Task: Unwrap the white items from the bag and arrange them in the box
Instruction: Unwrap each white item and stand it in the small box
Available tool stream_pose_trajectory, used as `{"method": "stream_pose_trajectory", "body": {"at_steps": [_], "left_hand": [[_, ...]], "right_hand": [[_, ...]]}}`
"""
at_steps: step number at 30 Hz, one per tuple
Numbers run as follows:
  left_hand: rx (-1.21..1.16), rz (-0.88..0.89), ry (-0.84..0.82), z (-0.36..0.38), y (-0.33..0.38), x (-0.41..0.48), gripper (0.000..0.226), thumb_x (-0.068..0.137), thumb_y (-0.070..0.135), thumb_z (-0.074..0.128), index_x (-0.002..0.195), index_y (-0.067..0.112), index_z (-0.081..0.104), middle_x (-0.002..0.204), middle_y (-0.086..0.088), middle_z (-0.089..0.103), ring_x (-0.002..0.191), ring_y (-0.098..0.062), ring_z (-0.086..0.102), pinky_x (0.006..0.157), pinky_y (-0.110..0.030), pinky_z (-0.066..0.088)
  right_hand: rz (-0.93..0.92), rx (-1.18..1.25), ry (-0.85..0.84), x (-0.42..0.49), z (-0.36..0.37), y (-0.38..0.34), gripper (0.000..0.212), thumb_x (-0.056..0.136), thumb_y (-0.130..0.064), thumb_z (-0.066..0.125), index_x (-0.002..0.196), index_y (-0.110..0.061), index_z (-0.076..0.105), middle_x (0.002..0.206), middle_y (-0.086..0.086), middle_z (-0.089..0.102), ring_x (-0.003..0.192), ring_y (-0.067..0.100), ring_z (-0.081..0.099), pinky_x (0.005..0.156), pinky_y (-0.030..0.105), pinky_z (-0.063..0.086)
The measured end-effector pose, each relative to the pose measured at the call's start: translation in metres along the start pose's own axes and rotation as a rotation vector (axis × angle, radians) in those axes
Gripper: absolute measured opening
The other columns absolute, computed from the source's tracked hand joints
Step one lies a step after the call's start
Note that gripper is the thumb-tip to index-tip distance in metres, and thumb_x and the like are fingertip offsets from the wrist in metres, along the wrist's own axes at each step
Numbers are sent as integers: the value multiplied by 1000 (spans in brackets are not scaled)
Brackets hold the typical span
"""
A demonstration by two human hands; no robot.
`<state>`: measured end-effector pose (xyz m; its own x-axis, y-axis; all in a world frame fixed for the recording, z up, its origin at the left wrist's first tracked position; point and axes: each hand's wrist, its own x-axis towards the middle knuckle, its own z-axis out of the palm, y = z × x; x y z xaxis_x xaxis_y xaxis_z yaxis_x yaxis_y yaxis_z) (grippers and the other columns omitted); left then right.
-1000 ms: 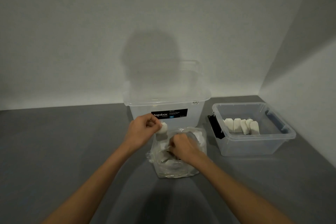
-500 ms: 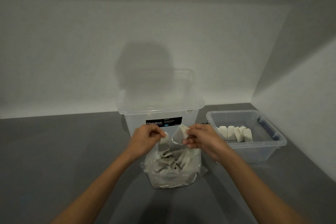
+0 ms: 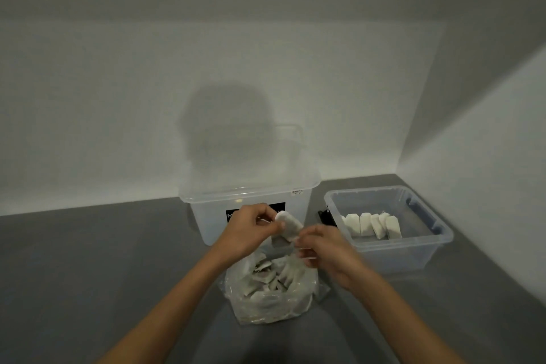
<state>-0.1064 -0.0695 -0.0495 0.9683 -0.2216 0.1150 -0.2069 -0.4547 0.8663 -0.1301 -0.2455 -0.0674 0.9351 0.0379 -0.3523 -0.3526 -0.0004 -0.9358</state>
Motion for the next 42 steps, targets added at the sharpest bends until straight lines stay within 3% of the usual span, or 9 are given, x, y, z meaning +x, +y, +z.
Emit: {"method": "stream_pose_trajectory", "body": {"at_steps": [3,6,12,16,19,21,25,32,42], "left_hand": [[255,75,-36,-2,7,6,7,81,25,71,80,19,68,73,9,65,66,-4,58,64,-21,47],[389,149,-110,1,19,13,9,80,28,68,81,19,67,76,5,66,72,-12,61,71,-35,54],[475,273,-113,16,55,32,9,80,28,67,76,21,65,65,9,57,61,-7,51,65,-37,50],[410,312,-75,34,78,47,14,82,32,70,80,18,69,58,13,52,56,1,49,54,-13,36],[310,294,-66,54,93,61,14,82,28,72,80,14,71,53,16,51,53,10,51,52,-5,34],[241,279,-88,70,100,71,13,83,28,72,83,15,73,64,14,64,59,9,57,57,-5,39],[236,268,-71,99,105,98,12,87,22,68,93,14,75,89,7,72,76,5,61,70,-3,44],[305,115,-99,162,93,141,18,85,7,64,102,13,66,83,-2,68,77,-8,61,67,-11,44],[518,-128,-218,232,49,175,12,85,0,60,83,9,68,98,-7,69,92,-20,64,83,-28,50]], "right_hand": [[-411,-427,231,-4,-8,-13,16,85,-8,63,97,-18,63,88,0,63,77,14,60,67,17,46],[-655,-674,183,-11,-13,-35,19,86,-19,65,104,-24,64,91,-8,60,74,5,57,63,6,42],[-775,-950,120,-12,-36,-65,8,86,-23,68,93,-19,68,88,-5,65,74,1,55,68,10,44],[-799,-1060,124,-11,-71,-84,8,88,-19,66,93,-17,71,85,-3,67,73,3,57,69,13,47],[-819,-1159,135,-7,-100,-94,11,90,-15,63,97,-15,72,86,-2,68,68,3,52,65,11,43],[-812,-1193,145,-2,-122,-102,11,90,-13,62,95,-14,72,85,-3,67,66,1,49,62,8,36],[-705,-1205,206,14,-167,-111,9,89,-12,61,91,-13,70,83,-2,66,74,11,58,67,20,43],[-453,-1293,158,70,-217,-78,15,85,-5,55,85,-10,70,86,9,69,81,25,64,74,40,55],[-220,-1415,-34,132,-231,-30,20,91,-1,50,101,-1,67,107,16,64,95,31,64,83,40,54]]}}
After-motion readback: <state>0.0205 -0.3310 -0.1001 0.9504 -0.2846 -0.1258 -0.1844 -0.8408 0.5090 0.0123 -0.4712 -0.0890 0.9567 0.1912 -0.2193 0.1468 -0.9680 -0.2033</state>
